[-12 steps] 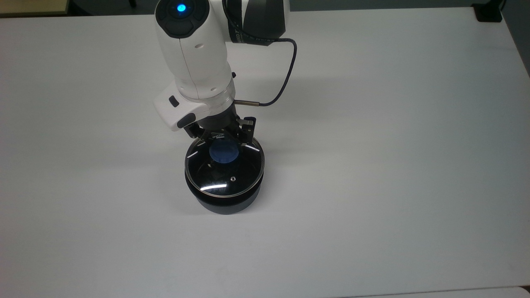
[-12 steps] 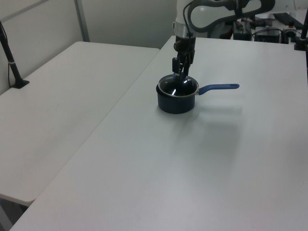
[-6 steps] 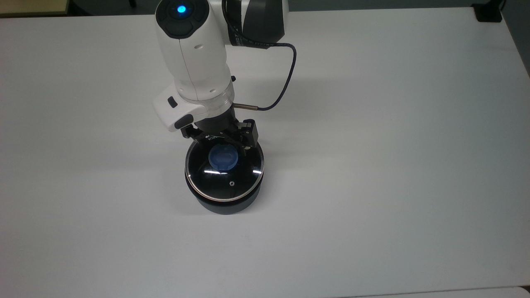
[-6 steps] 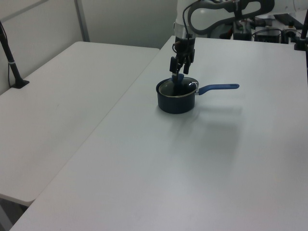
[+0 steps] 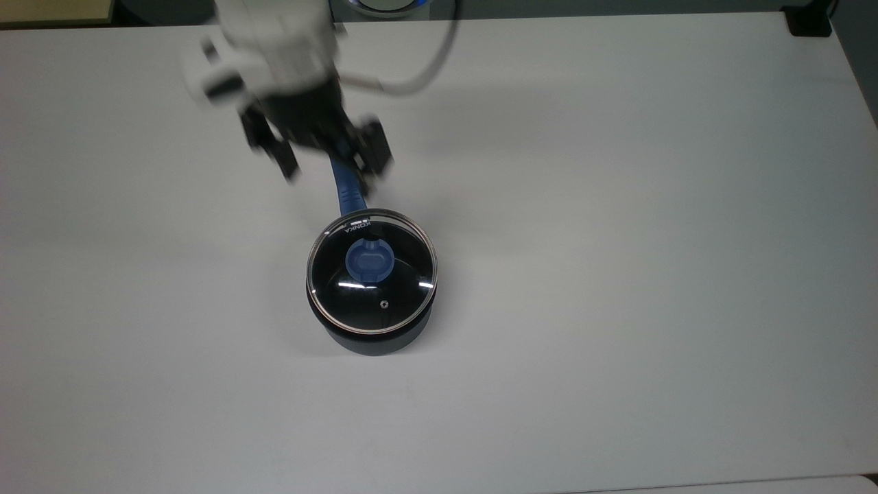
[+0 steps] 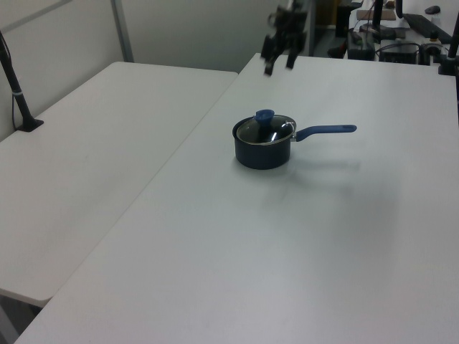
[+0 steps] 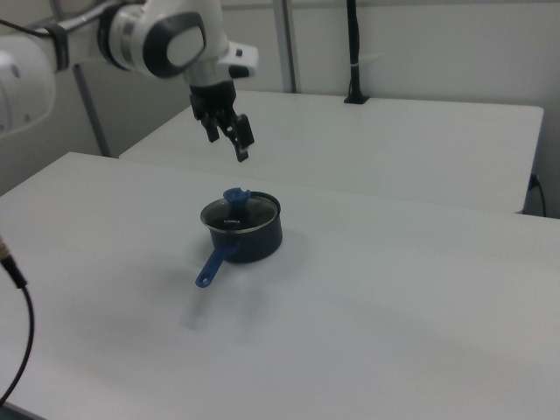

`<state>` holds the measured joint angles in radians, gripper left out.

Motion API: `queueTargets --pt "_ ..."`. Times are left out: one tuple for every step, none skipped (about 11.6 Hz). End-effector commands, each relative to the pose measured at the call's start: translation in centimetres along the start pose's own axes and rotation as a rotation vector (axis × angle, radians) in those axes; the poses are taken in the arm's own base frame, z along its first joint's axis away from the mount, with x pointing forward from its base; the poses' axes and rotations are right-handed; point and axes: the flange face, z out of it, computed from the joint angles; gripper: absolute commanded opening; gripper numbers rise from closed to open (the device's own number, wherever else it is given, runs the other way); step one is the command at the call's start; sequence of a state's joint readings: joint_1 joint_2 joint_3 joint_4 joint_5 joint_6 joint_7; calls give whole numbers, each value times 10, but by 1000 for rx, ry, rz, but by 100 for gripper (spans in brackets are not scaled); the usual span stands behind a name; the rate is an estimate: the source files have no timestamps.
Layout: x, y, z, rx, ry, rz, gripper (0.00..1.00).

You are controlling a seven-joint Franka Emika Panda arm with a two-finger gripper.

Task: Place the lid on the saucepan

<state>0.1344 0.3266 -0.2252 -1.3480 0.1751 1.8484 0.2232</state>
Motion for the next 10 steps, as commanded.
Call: queueTargets --pt "-73 48 -80 -17 -9 9 100" --pt "-91 55 -93 -16 -45 -1 100" --pt "-102 58 -103 -40 -76 -47 100" --pt "-107 60 -104 -54 -104 -103 100" --pt "-107 60 -103 -52 -103 -165 100" --pt "-104 59 -101 -65 -100 -226 100" --pt "-102 58 -96 -75 -106 -264 100" --pt "-99 53 -89 -79 -112 -272 100" --pt "-96 52 -89 -79 -96 -268 100" --pt "-97 49 -89 -76 -92 -271 100"
